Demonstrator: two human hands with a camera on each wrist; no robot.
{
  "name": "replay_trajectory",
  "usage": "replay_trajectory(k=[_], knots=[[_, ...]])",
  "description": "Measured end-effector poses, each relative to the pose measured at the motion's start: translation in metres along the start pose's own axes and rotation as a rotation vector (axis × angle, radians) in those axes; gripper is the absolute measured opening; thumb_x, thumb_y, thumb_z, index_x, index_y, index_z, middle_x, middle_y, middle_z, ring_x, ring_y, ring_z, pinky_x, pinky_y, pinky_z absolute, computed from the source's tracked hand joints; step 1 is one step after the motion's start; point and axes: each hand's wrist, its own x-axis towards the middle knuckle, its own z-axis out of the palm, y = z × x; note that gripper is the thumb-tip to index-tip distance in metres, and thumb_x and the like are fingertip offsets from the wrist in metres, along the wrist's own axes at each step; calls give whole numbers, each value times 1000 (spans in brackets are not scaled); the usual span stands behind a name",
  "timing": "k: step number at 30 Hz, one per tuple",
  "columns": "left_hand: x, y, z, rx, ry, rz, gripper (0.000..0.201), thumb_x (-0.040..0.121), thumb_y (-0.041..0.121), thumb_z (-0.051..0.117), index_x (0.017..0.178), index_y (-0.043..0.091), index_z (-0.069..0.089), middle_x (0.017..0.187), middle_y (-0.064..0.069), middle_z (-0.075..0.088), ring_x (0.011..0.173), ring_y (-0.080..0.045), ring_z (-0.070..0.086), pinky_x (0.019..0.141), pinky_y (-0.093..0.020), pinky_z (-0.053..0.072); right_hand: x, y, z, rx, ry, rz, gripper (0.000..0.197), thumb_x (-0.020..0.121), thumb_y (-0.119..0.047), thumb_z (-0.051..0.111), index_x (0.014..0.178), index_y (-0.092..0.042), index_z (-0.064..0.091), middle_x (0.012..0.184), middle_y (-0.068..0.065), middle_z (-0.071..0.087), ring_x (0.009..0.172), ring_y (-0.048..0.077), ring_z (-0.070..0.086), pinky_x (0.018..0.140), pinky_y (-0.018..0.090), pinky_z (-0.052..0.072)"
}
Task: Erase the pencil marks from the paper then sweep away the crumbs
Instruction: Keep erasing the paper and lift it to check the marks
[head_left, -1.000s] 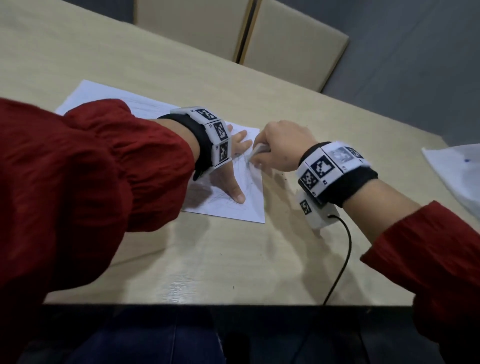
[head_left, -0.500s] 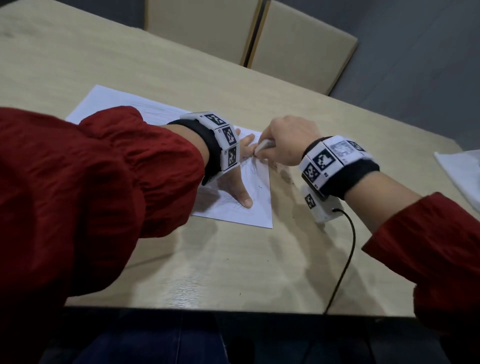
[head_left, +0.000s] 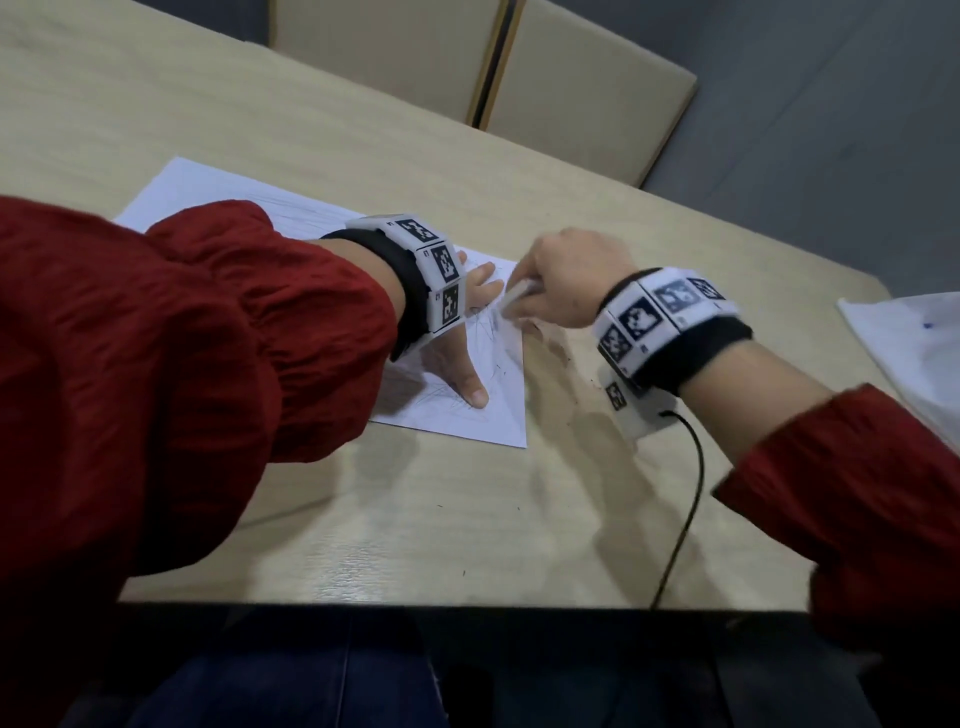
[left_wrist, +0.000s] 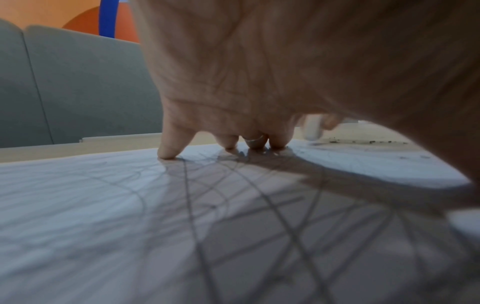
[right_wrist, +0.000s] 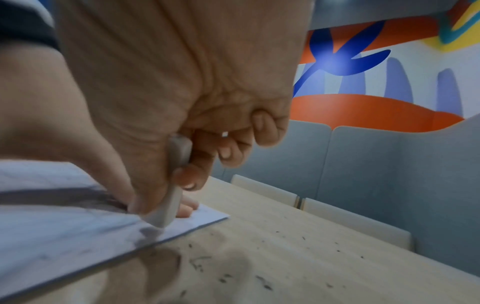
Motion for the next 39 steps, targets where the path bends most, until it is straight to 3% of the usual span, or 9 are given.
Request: replay_trajectory(k=[3,10,14,18,22,30,32,35,39], knots=[[1,-2,2,-12,22,14,139,48,84,60,152,34,-16,159,6,-23,147,-26,-18,116,-51,-9,6,-6,5,-12,-12,16,13,82,-31,64,90,-29,74,71,-4,59,75,22,56,56,24,34],[2,4,3,31,22,-49,141,54,80,67,153,25,-16,160,6,-22,148,-24,-18,118,-46,-6,-65,-7,14,93,-148,-160,20,85,-39,63,89,-23,74,82,0,67,79,21,54,67,31,48],[2,4,1,35,3,-49,142,50,81,64,153,26,-17,159,7,-23,147,-24,-19,118,-49,-6,-65,-1,7,137,-269,-178,22,79,-48,68,93,-32,74,82,-8,70,78,14,56,69,29,49],[3,6,-1,23,-16,-32,142,51,78,67,153,27,-16,160,4,-22,148,-27,-18,118,-51,-3,-36,-3,6,257,-74,-56,15,80,-39,70,86,-26,75,67,-7,63,66,10,55,55,25,41],[4,3,0,15,-15,-26,144,46,80,66,153,28,-15,160,4,-21,148,-26,-18,117,-51,-4,-40,-8,15,244,-70,-82,13,81,-27,63,78,-21,75,65,-3,64,66,18,56,65,34,53],[9,-1,-3,96,-40,-35,143,50,85,66,153,26,-14,160,7,-21,149,-22,-14,120,-54,3,-91,-1,19,240,-286,-195,29,76,-48,68,88,-22,74,78,-2,71,70,17,58,69,33,52],[7,5,-10,139,-36,-24,134,58,81,66,156,21,-4,163,2,-10,150,-25,0,119,-51,14,-95,6,25,289,-228,-164,33,77,-52,68,89,-21,74,80,-3,71,72,17,59,68,34,51],[3,6,-27,116,83,-24,110,64,72,71,149,16,30,151,-6,38,133,-29,41,107,-42,38,-96,17,35,458,-116,-78,30,78,-47,71,85,-17,72,81,-2,65,77,16,57,71,35,49],[2,-21,-43,-27,198,-153,105,63,54,83,148,14,35,146,-6,46,132,-28,44,108,-38,37,-94,22,37,551,-144,-39,24,79,-42,73,86,-19,71,85,1,65,78,13,57,70,28,47]])
